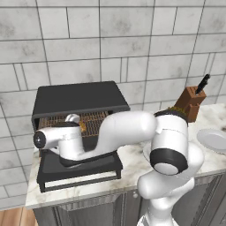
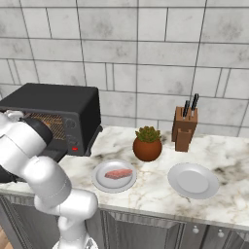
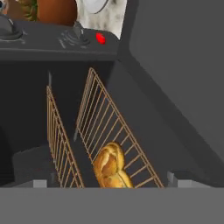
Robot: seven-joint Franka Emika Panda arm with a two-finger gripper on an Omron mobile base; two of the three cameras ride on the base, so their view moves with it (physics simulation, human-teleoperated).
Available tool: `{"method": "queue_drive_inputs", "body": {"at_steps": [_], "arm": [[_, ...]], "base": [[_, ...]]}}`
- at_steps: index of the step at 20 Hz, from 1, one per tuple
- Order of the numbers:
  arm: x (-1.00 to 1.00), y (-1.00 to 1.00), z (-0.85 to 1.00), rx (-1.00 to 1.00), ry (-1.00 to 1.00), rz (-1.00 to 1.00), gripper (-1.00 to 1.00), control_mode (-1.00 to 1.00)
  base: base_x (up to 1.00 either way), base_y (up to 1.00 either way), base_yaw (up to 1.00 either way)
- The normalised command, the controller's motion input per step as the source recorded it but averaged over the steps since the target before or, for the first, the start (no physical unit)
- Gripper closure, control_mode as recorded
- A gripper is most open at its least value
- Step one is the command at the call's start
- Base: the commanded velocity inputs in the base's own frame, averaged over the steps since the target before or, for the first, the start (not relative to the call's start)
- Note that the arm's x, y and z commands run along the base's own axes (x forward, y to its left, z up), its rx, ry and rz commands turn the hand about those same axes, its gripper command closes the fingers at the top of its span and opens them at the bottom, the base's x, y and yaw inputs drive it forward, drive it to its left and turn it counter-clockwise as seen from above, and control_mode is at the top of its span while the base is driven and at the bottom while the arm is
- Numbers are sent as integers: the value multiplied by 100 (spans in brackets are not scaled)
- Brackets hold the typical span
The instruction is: Open the toaster oven door. Place the bread on the bottom rack in the toaster oven and place the steak on the top rack.
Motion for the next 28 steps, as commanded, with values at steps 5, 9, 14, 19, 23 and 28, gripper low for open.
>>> {"method": "queue_drive_inputs", "body": {"at_steps": [5, 9, 14, 19, 23, 28], "arm": [[4, 0, 0, -42, 1, 23, -100, -100], [0, 6, 13, -44, 7, 17, -100, -100], [13, 12, 4, -47, 17, 7, -100, -100], [5, 9, 4, -41, 13, 4, -100, -100], [2, 23, -15, -37, 1, 2, -100, -100], [21, 31, -19, -26, 0, 0, -100, -100]], "base": [[0, 0, 0], [0, 0, 0], [0, 0, 0], [0, 0, 0], [0, 0, 0], [0, 0, 0]]}}
